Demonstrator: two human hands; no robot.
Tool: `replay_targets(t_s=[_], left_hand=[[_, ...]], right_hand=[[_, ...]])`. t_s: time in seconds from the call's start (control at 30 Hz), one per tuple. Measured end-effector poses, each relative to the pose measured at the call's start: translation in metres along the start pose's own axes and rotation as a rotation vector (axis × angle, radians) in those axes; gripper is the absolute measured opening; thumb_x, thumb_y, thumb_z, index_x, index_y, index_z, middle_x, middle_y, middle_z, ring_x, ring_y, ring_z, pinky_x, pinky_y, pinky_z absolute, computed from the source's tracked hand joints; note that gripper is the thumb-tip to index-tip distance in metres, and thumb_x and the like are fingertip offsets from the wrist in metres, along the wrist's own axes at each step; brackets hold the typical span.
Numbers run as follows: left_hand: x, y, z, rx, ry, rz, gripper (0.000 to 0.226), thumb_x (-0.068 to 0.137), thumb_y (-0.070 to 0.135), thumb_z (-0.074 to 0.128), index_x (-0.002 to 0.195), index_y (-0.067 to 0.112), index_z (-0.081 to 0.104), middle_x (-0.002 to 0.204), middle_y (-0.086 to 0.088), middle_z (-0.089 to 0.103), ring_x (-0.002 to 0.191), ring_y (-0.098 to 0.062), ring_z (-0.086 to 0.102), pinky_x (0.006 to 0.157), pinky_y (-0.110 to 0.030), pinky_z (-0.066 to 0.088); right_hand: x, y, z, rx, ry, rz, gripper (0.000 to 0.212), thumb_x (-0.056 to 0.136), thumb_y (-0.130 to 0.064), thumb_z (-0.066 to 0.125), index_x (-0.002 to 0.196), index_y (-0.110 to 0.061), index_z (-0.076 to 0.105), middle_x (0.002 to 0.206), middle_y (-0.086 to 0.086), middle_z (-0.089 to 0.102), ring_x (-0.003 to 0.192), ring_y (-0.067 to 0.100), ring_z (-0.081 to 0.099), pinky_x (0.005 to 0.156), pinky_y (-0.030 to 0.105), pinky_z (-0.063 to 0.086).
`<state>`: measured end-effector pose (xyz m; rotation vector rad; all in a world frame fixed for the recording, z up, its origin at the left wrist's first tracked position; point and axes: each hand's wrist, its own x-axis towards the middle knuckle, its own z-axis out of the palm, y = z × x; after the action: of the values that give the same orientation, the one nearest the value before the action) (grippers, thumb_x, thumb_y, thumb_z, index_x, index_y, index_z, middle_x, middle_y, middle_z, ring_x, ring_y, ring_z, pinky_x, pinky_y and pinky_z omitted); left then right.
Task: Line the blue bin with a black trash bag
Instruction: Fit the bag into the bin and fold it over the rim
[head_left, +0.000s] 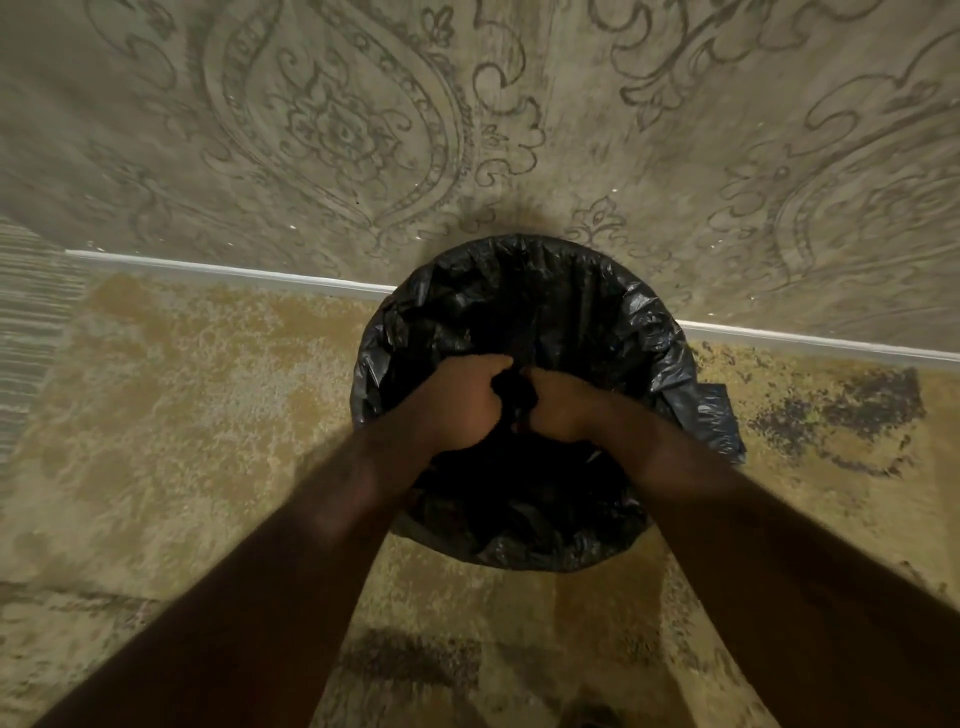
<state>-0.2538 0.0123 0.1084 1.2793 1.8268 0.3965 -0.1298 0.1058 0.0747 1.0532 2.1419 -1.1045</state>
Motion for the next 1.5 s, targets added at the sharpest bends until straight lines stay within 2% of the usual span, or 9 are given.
replay_targets(t_s=[0.23, 0.43, 0.57, 0.67, 0.83, 0.97, 1.2, 1.33, 1.5], left_hand=[[0.022, -0.004, 0.000, -0.337, -0.005, -0.261, 0.078, 0.092, 0.003, 0.052, 0.156, 0.023, 0.012, 0.159, -0.008, 0.030, 0.136, -0.026, 0.042, 0.112, -0.035, 0.036], [-0.017, 0.003, -0.008, -0.418, 0.228, -0.084, 0.046, 0.090, 0.002, 0.053, 0.131, 0.023, 0.059, 0.128, -0.005, 0.065, 0.104, -0.012, 0.064, 0.085, -0.025, 0.052], [-0.064, -0.017, 0.000, -0.170, 1.019, -0.059, 0.030, 0.090, 0.020, 0.060, 0.119, 0.011, 0.063, 0.116, -0.011, 0.065, 0.106, -0.022, 0.060, 0.092, -0.037, 0.049], [-0.082, -0.022, 0.031, -0.593, 1.251, -0.398, 0.045, 0.095, 0.038, 0.046, 0.111, -0.002, 0.058, 0.104, -0.021, 0.062, 0.094, -0.029, 0.060, 0.085, -0.043, 0.051], [-0.078, -0.013, 0.061, -1.422, 1.074, -0.641, 0.063, 0.104, 0.049, 0.019, 0.109, 0.003, 0.062, 0.111, -0.013, 0.068, 0.104, -0.028, 0.064, 0.088, -0.040, 0.055], [-0.072, -0.014, 0.067, -1.447, 1.103, -0.458, 0.059, 0.104, 0.048, 0.024, 0.111, 0.008, 0.066, 0.115, -0.011, 0.070, 0.107, -0.027, 0.066, 0.096, -0.045, 0.052], [-0.072, -0.041, 0.068, -1.744, 0.668, -0.426, 0.055, 0.102, 0.048, 0.032, 0.139, 0.011, 0.049, 0.128, -0.016, 0.061, 0.120, -0.038, 0.059, 0.091, -0.053, 0.054], [-0.072, -0.043, 0.064, -1.513, 0.889, -0.398, 0.038, 0.102, 0.015, 0.045, 0.134, -0.005, 0.042, 0.134, -0.033, 0.051, 0.117, -0.046, 0.055, 0.102, -0.064, 0.042], [-0.091, -0.035, 0.060, -1.400, 0.991, -0.548, 0.034, 0.099, 0.048, 0.045, 0.085, 0.022, 0.063, 0.069, 0.005, 0.070, 0.068, -0.013, 0.063, 0.067, -0.033, 0.050]], right_hand=[[0.015, 0.001, -0.002, 0.233, 0.000, 0.011, 0.118, 0.079, -0.021, 0.080, 0.158, -0.021, -0.007, 0.165, 0.008, 0.014, 0.148, 0.029, 0.024, 0.119, 0.040, 0.029], [-0.050, 0.000, 0.013, 0.125, -0.066, -0.178, 0.053, 0.088, -0.018, 0.072, 0.137, -0.008, 0.055, 0.138, 0.011, 0.058, 0.127, 0.025, 0.054, 0.108, 0.036, 0.043], [-0.101, 0.013, 0.014, 0.611, 0.698, -0.276, 0.023, 0.091, -0.014, 0.068, 0.113, -0.020, 0.066, 0.104, -0.009, 0.070, 0.092, -0.005, 0.066, 0.078, 0.011, 0.053], [-0.125, 0.042, 0.026, 0.742, 1.321, -0.050, 0.004, 0.096, -0.026, 0.060, 0.096, -0.025, 0.056, 0.092, 0.000, 0.057, 0.084, 0.009, 0.058, 0.070, 0.021, 0.048], [-0.096, 0.058, 0.057, 1.532, 0.724, 0.636, 0.077, 0.092, -0.074, 0.026, 0.117, -0.010, 0.061, 0.121, 0.019, 0.063, 0.112, 0.034, 0.061, 0.100, 0.053, 0.047], [-0.079, 0.036, 0.058, 1.517, 1.054, 0.823, 0.077, 0.095, -0.066, 0.034, 0.114, 0.003, 0.063, 0.119, 0.025, 0.063, 0.112, 0.041, 0.062, 0.101, 0.051, 0.049], [-0.090, 0.050, 0.071, 1.833, 0.857, 0.500, 0.055, 0.084, -0.063, 0.061, 0.091, -0.009, 0.071, 0.082, 0.007, 0.078, 0.075, 0.028, 0.076, 0.070, 0.045, 0.063], [-0.084, 0.058, 0.072, 1.713, 0.833, 0.503, 0.053, 0.089, -0.066, 0.050, 0.090, -0.016, 0.068, 0.100, 0.010, 0.073, 0.090, 0.030, 0.072, 0.084, 0.049, 0.059], [-0.126, 0.050, 0.064, 1.613, 1.002, 0.632, 0.053, 0.094, -0.067, 0.036, 0.083, -0.020, 0.058, 0.077, 0.002, 0.057, 0.063, 0.014, 0.052, 0.062, 0.033, 0.046]])
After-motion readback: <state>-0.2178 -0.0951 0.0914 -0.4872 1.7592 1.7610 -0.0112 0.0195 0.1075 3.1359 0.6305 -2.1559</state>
